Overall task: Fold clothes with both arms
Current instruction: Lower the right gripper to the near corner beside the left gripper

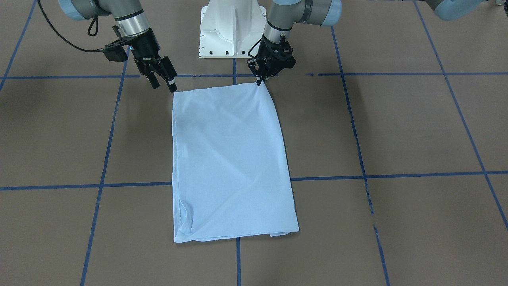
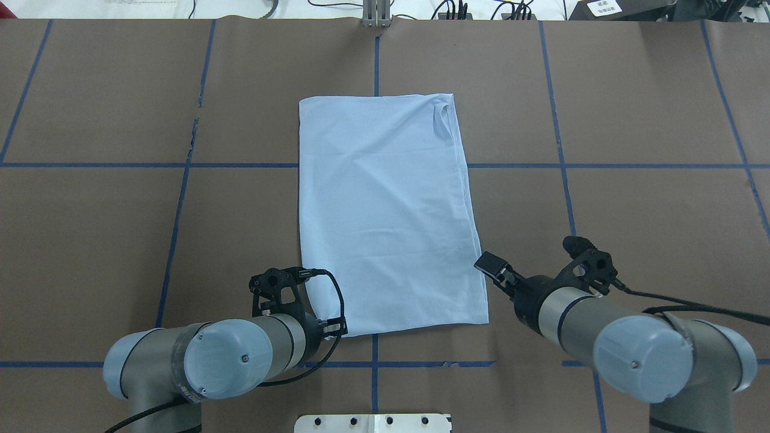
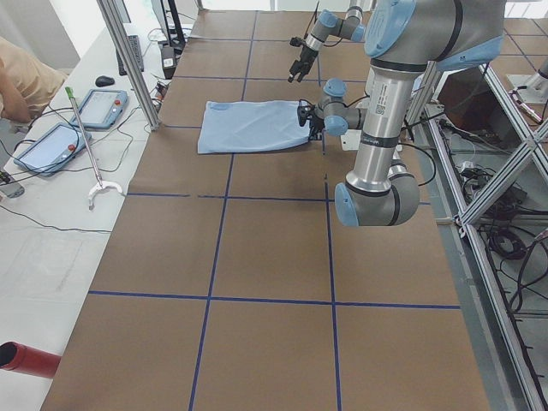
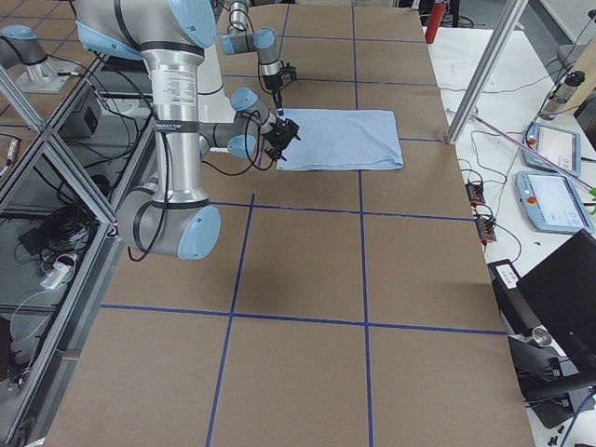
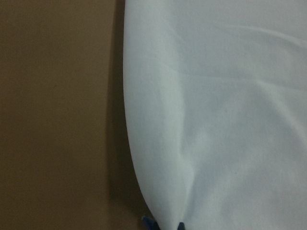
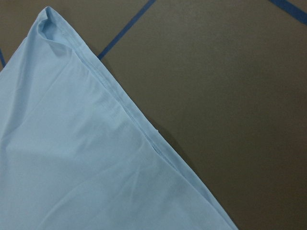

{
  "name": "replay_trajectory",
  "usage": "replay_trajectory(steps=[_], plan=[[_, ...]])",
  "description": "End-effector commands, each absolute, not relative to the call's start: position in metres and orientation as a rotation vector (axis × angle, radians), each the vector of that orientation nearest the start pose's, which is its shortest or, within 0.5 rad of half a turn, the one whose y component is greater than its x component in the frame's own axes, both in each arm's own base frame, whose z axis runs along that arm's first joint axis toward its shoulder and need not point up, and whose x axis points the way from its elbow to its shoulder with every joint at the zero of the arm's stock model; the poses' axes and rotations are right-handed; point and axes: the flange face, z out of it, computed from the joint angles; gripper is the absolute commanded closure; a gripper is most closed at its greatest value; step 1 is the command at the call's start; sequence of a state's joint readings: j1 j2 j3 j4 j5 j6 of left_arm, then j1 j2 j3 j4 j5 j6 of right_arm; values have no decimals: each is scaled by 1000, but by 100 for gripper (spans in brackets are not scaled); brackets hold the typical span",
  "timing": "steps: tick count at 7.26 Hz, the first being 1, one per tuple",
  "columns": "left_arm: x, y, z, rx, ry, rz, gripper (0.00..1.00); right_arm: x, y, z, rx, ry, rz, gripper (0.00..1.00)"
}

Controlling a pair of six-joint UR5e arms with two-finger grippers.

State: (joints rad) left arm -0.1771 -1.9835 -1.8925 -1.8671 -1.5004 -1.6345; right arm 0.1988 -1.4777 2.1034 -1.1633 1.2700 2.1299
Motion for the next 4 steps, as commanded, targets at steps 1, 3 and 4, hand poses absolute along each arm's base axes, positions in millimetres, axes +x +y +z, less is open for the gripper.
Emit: replay_trajectory(steps=[1, 3, 4], plan=[[564, -243, 254, 123, 1030, -258, 100, -497, -222, 295, 30, -937, 928, 7], [561, -243, 249, 122, 1041, -259, 100, -539, -206, 304, 41, -840, 906, 6], [559, -242, 246, 123, 1048, -259, 100, -549, -208, 305, 44, -834, 907, 6]])
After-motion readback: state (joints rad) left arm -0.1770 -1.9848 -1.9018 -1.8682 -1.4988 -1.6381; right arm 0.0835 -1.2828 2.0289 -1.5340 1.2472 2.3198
